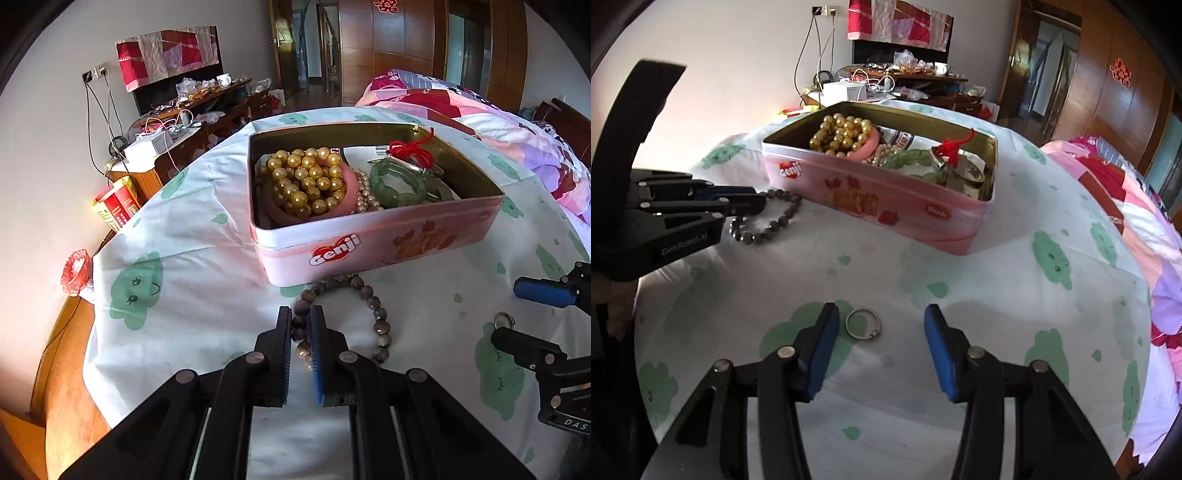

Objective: Organize jewelry
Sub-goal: 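Grasp the dark bead bracelet with the left tool while the right tool grasps the small silver ring, then carry the dark beads over the tin with the left tool while the right tool carries the ring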

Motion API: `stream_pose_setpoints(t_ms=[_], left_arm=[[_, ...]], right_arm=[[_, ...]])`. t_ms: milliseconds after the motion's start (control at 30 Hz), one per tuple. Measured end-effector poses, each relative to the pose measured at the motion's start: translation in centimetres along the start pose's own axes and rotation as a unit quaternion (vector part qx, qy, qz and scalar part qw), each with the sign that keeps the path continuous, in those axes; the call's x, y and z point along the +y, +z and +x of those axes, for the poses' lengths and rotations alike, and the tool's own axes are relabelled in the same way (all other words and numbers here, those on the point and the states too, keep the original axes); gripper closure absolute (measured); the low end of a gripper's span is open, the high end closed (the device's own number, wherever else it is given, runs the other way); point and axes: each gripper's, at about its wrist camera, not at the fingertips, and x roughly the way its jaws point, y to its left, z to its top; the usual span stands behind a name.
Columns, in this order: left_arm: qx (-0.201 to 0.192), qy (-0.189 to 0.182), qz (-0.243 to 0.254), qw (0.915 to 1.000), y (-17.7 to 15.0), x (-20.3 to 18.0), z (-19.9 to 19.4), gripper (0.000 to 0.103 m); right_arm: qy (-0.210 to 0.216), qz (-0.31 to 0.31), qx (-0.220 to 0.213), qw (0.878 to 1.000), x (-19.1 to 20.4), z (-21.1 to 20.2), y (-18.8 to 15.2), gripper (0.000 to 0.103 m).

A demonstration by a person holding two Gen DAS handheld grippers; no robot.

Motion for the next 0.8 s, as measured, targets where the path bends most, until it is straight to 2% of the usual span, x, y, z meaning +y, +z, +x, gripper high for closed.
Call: stream_pose_setpoints(t_ms=[67,133,233,433,600,800], left_arm=[[-0.004,0.0,0.001,1.0,-0.1,-0.1,0.0,0.094],[-0.004,-0.003,-0.003,1.0,-0.1,0.0,0.0,0.094],[-0.006,-0.001,-0.001,1.0,-0.2,-0.1,-0.1,0.094],[-0.007,0.0,0.002,1.0,-0.2,0.0,-0.2,0.094],[-0.009,-0.001,0.005,0.9999,-0.1,-0.1,-0.2,0.095],[-0.014,-0.019,0.004,0.9997,0.1,-0.7,-0.9,0.096]], right_arm=[[0.0,-0.004,-0.002,1.0,0.2,-0.1,-0.2,0.056],[0.0,-0.021,-0.005,1.0,0.9,-0.3,-0.3,0.07],[0.002,-0.04,-0.007,0.999,1.7,-0.4,-0.3,0.079],[0.026,-0.022,-0.004,0.999,1.0,-0.2,-0.2,0.081],[0.024,-0.025,-0.004,0.999,1.0,-0.1,-0.1,0.081],[0.019,-0.026,-0.009,0.999,1.2,-0.2,-0.1,0.083]])
